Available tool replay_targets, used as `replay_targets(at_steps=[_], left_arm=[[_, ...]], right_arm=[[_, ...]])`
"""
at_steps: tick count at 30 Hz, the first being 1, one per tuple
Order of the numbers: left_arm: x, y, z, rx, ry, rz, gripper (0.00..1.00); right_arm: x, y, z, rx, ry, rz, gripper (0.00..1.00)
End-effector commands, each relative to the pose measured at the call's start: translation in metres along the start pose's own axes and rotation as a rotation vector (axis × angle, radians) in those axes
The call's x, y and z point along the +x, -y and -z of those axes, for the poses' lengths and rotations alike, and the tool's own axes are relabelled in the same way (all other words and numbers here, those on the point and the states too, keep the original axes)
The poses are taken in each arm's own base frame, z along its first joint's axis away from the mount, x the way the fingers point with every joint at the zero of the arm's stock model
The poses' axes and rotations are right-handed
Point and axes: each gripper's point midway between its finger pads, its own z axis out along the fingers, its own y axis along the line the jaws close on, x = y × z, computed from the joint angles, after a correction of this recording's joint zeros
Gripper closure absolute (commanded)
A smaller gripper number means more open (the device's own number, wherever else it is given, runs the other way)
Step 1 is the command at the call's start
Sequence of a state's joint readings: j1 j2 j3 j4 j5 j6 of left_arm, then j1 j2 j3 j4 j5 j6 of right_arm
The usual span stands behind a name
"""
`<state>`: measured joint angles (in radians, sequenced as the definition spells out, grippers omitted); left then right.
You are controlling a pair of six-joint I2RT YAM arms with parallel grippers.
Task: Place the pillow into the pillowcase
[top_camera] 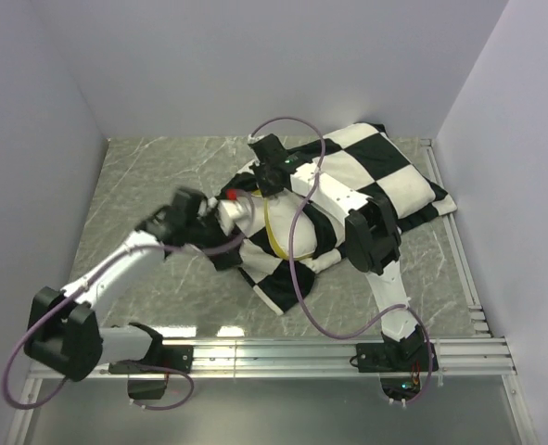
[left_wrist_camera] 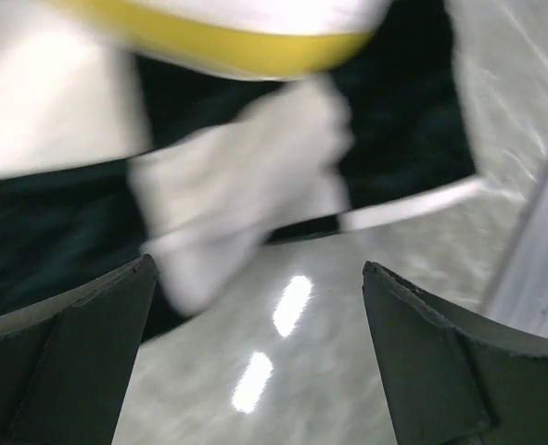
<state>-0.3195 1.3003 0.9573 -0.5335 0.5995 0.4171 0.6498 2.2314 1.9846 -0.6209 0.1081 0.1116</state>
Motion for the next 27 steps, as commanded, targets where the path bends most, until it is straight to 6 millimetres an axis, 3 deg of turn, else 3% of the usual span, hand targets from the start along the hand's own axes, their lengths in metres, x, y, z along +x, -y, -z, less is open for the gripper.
replay_targets(at_steps=[1, 3, 8, 9, 10, 11, 12, 15, 16, 17, 19, 20, 21, 23, 25, 27], left_arm=[[0.004, 0.032, -0.034, -0.075, 0.036, -0.054, 0.01], [-0.003, 0.065, -0.051, -0.035, 0.066, -0.1, 0.01], [-0.001, 0.11, -0.093, 0.014, 0.072, -0.127, 0.01], [-0.005, 0.128, -0.101, 0.046, 0.086, -0.143, 0.01], [-0.016, 0.134, -0.107, 0.044, 0.104, -0.151, 0.01], [-0.009, 0.139, -0.12, 0.057, 0.068, -0.146, 0.01], [-0.018, 0.151, -0.126, 0.076, 0.075, -0.14, 0.01], [-0.008, 0.155, -0.151, 0.072, 0.016, -0.128, 0.01], [-0.015, 0.154, -0.157, 0.065, 0.018, -0.122, 0.01], [0.001, 0.148, -0.168, 0.044, -0.042, -0.113, 0.01], [0.002, 0.144, -0.177, 0.025, -0.07, -0.112, 0.01], [0.018, 0.141, -0.18, 0.021, -0.13, -0.108, 0.0], [0.02, 0.141, -0.181, 0.028, -0.146, -0.107, 0.01], [0.033, 0.145, -0.18, 0.065, -0.194, -0.102, 0.12], [0.05, 0.145, -0.173, 0.084, -0.263, -0.086, 0.31], [0.054, 0.149, -0.16, 0.143, -0.279, -0.026, 0.52]], right_arm=[[-0.017, -0.003, 0.005, -0.088, 0.025, -0.062, 1.0], [-0.013, -0.012, 0.005, -0.157, 0.007, -0.079, 1.0], [-0.008, -0.021, 0.004, -0.278, -0.029, -0.145, 1.0], [-0.006, -0.027, 0.005, -0.312, -0.04, -0.151, 1.0], [-0.005, -0.028, 0.005, -0.323, -0.045, -0.158, 1.0], [-0.004, -0.03, 0.005, -0.333, -0.052, -0.167, 1.0], [-0.001, -0.034, 0.006, -0.356, -0.062, -0.166, 1.0], [0.001, -0.036, 0.006, -0.369, -0.072, -0.178, 1.0], [0.002, -0.036, 0.006, -0.37, -0.076, -0.178, 1.0], [0.003, -0.037, 0.006, -0.373, -0.078, -0.18, 1.0], [0.003, -0.036, 0.007, -0.373, -0.079, -0.18, 1.0], [0.003, -0.036, 0.008, -0.373, -0.079, -0.18, 1.0], [0.003, -0.036, 0.009, -0.373, -0.079, -0.178, 1.0], [0.005, -0.034, 0.009, -0.363, -0.081, -0.176, 1.0], [0.009, -0.033, 0.01, -0.358, -0.092, -0.171, 1.0], [0.012, -0.03, 0.011, -0.35, -0.094, -0.16, 1.0]])
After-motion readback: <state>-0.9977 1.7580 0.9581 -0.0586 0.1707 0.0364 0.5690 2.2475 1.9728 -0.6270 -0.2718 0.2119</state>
